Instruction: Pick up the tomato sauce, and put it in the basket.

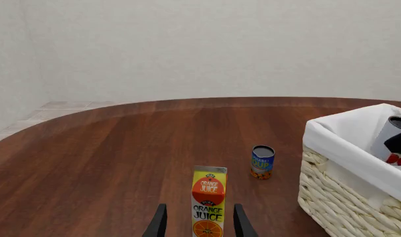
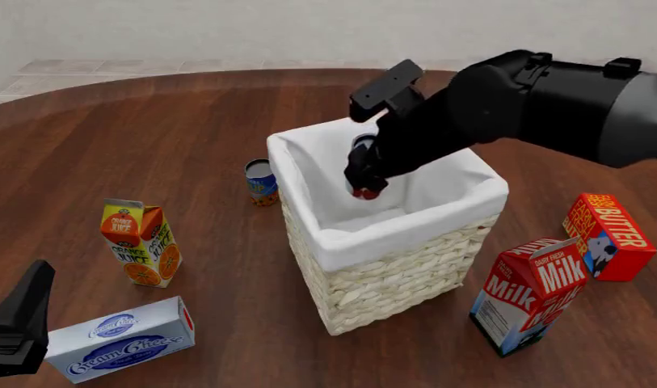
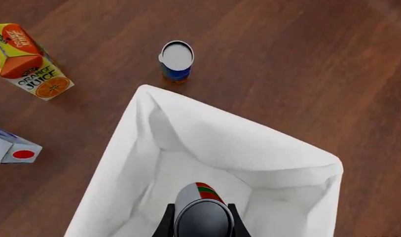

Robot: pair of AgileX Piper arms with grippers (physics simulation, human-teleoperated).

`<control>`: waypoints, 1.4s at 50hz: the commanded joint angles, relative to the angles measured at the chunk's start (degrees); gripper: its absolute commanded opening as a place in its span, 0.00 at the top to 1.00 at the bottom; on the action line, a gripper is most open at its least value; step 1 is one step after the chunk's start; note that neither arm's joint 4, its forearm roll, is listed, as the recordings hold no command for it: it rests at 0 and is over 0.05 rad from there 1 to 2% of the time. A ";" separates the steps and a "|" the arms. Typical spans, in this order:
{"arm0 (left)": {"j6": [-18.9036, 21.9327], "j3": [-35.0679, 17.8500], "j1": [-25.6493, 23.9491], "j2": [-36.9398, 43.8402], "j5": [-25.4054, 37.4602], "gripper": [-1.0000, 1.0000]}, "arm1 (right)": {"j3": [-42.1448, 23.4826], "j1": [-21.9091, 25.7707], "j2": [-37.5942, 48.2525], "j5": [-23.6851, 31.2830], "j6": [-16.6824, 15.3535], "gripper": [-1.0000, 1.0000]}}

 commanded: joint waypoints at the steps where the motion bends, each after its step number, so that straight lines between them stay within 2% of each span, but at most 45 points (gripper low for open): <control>1: -0.01 0.00 0.00 0.00 0.00 0.00 | 1.23 0.02 1.35 -1.06 1.49 1.00; 62: 0.01 0.00 0.01 0.00 0.00 0.00 | 2.74 -0.66 7.50 -3.71 2.31 1.00; 63: -0.03 0.00 0.01 0.00 0.00 0.00 | 2.62 -0.56 7.42 -3.82 2.39 0.00; 70: -0.01 0.00 0.00 0.00 0.00 0.00 | 2.57 -0.58 7.52 -3.92 2.44 0.00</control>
